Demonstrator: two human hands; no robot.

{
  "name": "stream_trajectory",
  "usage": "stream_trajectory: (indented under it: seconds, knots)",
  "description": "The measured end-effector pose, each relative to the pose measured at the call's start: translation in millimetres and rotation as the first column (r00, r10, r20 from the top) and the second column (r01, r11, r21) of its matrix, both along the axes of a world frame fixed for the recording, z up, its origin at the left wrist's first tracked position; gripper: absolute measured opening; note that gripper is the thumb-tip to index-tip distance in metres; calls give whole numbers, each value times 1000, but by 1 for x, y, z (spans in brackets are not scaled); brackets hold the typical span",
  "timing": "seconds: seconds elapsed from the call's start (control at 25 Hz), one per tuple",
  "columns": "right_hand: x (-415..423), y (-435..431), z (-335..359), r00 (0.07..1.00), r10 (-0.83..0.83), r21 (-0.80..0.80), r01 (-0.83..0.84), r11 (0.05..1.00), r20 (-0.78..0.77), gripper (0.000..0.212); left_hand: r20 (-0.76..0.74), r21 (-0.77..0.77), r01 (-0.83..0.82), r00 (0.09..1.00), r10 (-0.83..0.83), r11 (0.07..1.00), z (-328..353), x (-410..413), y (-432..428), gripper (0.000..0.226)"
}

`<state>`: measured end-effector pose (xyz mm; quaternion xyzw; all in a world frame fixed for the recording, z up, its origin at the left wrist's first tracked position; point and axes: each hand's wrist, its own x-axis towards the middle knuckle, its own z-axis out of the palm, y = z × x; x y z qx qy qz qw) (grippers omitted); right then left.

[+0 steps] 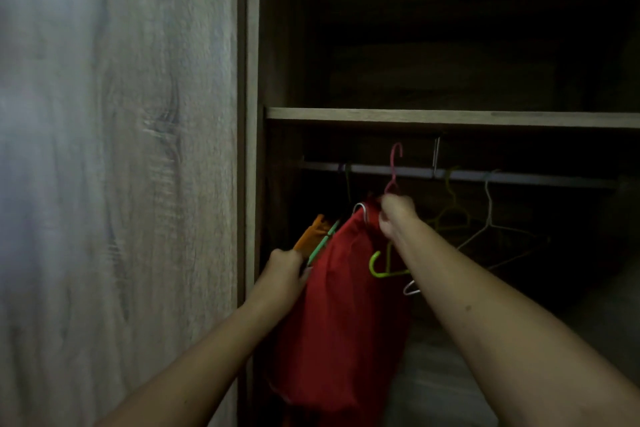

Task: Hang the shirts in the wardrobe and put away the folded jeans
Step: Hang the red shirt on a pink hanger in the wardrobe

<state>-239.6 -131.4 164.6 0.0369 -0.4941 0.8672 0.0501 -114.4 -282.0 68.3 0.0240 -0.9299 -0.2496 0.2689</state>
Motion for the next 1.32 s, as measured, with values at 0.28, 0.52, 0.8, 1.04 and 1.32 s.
stream_trajectory:
  seconds: [0.28, 0.52, 0.8, 1.04, 1.32]
  knots:
    - [-42, 10, -47, 990, -140, 427, 135, 894, -21, 39, 55, 173, 27, 998, -37, 984, 0, 7, 6, 27]
    - [19, 22, -58, 929, -23, 785, 325, 527, -369, 35, 13, 140, 28, 999, -30, 990, -8, 30, 29, 29]
    - [149, 1, -108, 477, 281, 470, 340, 814, -833, 38, -72, 269, -30, 996, 52, 963, -37, 111, 27, 22]
    - [252, -123, -170, 377, 633, 676, -24, 737, -676, 35, 85, 489, -313, 946, 312, 814, -107, 262, -63, 19]
    - [372, -334, -258, 317, 849, 837, -224, 499, -422, 20, 176, 257, -823, 556, 813, 507, -177, 485, -266, 16]
